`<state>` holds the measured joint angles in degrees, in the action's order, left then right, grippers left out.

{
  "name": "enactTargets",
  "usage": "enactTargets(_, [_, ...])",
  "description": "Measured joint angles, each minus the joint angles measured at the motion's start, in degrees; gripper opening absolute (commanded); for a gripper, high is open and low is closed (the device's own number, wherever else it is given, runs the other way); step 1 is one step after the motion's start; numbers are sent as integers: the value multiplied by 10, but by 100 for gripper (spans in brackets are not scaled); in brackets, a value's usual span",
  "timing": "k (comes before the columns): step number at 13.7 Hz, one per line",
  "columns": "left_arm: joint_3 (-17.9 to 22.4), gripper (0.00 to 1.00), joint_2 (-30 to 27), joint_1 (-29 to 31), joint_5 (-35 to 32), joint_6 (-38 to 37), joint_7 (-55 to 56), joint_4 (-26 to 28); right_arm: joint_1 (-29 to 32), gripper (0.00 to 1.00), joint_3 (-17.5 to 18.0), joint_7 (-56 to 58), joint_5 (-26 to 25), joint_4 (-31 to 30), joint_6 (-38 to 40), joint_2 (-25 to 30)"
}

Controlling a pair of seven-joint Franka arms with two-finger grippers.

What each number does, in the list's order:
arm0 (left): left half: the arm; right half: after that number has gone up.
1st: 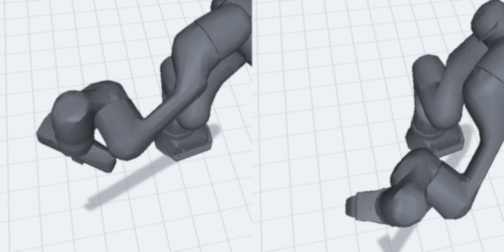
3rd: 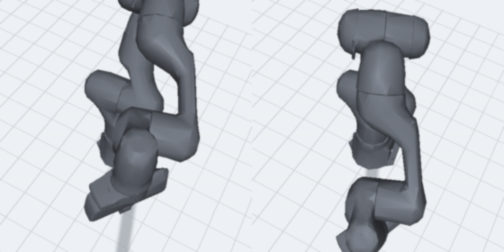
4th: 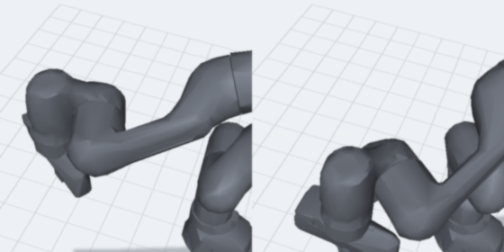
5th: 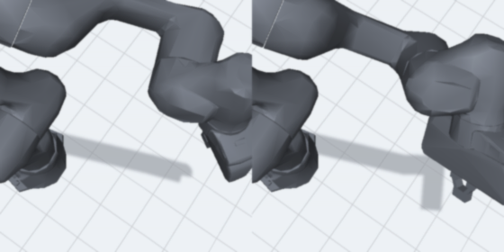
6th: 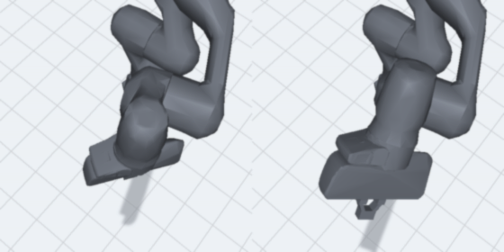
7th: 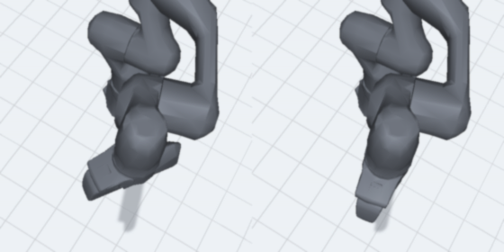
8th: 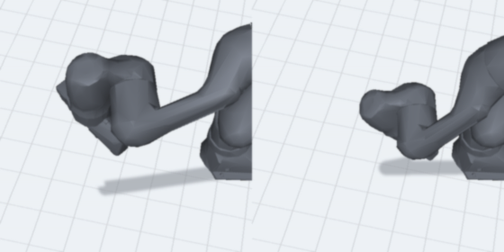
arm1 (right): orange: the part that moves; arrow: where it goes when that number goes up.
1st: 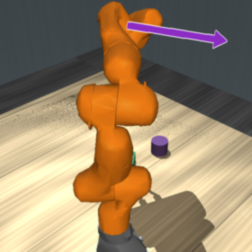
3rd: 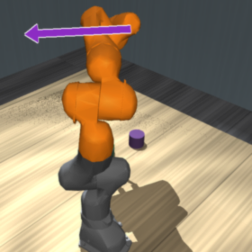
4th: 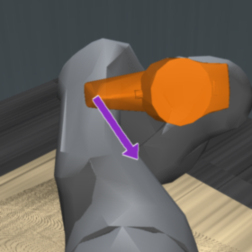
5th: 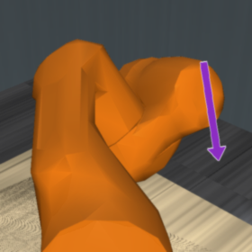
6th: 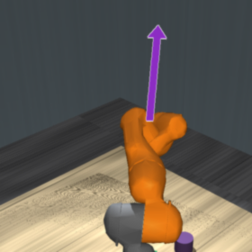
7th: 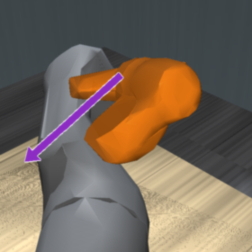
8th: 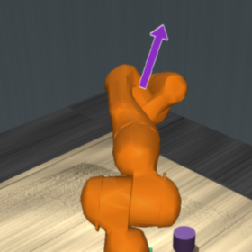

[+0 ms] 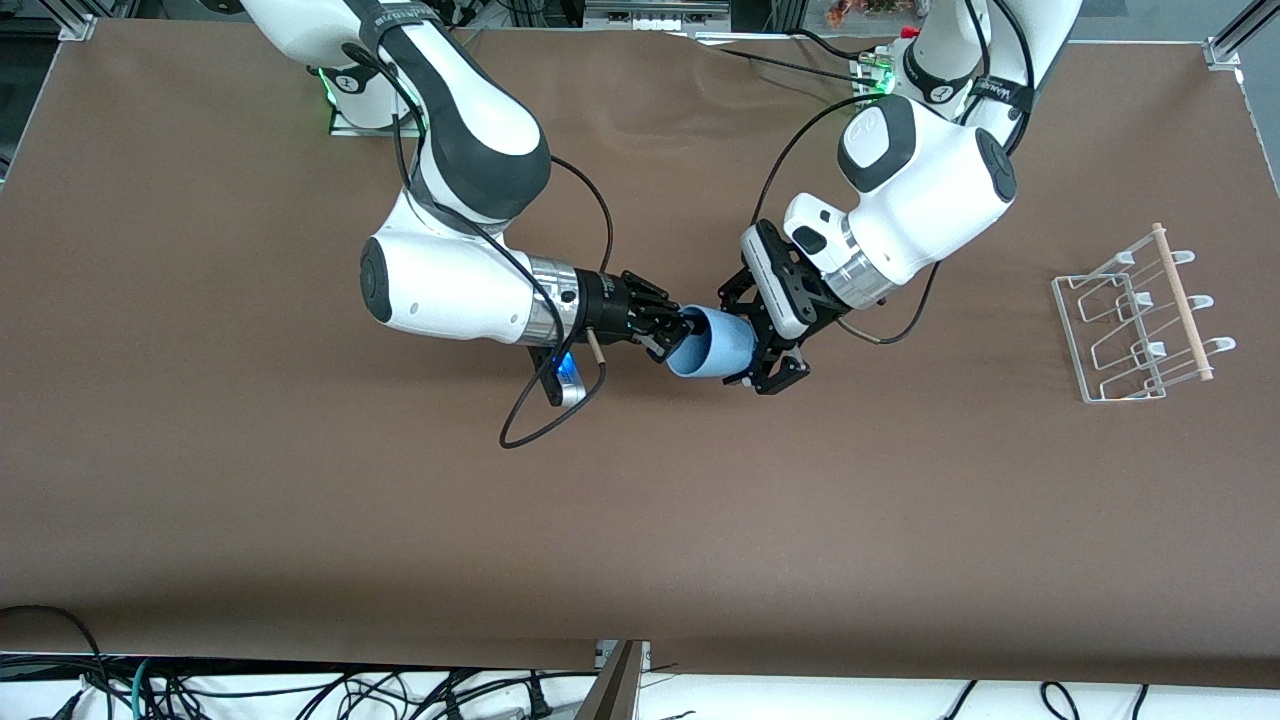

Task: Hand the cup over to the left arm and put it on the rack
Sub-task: 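Close the left gripper on the cup held by the right gripper, then carry the cup with the left gripper while the right gripper withdraws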

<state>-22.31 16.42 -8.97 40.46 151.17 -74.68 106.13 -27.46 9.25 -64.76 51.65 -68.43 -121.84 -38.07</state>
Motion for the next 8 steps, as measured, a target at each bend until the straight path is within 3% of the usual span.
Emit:
enactTargets(1, [0, 0, 0, -1, 0, 0, 1, 0, 0, 88, 0, 0, 0, 1, -2, 0])
enactTargets(2, [-2, 0, 0, -3, 0, 0, 3, 0, 0, 100, 0, 0, 0, 1, -4, 0])
enactTargets(8, [0, 0, 0, -2, 0, -6, 10, -7, 28, 100, -11, -27, 1, 35, 28, 2])
